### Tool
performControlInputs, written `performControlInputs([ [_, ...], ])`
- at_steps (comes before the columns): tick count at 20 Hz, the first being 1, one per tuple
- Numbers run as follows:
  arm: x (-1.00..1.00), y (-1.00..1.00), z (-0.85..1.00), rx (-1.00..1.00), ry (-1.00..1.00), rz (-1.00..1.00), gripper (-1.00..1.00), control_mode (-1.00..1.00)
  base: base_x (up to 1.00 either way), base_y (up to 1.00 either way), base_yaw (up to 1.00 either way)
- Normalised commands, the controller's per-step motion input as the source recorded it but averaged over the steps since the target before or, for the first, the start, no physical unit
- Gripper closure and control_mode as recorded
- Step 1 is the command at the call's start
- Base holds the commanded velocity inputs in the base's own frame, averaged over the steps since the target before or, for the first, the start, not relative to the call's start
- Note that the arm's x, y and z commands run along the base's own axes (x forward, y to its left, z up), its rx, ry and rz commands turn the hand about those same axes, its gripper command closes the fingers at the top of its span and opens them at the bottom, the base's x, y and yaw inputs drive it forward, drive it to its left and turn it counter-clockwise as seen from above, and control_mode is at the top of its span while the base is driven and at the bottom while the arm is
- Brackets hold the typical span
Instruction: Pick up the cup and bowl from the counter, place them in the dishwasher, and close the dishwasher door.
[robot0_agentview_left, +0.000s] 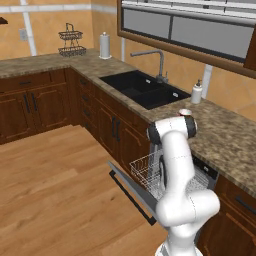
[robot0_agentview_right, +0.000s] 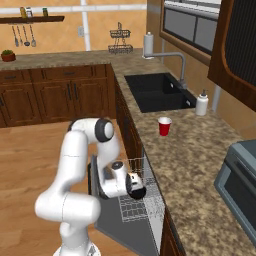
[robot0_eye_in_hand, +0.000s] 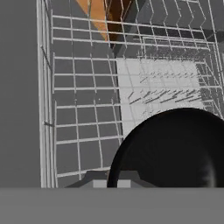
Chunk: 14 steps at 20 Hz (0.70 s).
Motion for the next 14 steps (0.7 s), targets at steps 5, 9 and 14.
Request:
performControlInputs([
  [5, 0.00, -0.03, -0.47, 0.00, -0.01, -0.04, -1.00, -1.00, 0.00, 0.00, 0.00],
  [9, 0.00, 0.00, -0.08, 0.00, -0.02, -0.01, -1.00, -1.00, 0.00, 0.00, 0.00],
  [14, -0.01, 0.00, 0.07, 0.03, -0.03, 0.00, -1.00, -1.00, 0.00, 0.00, 0.00],
])
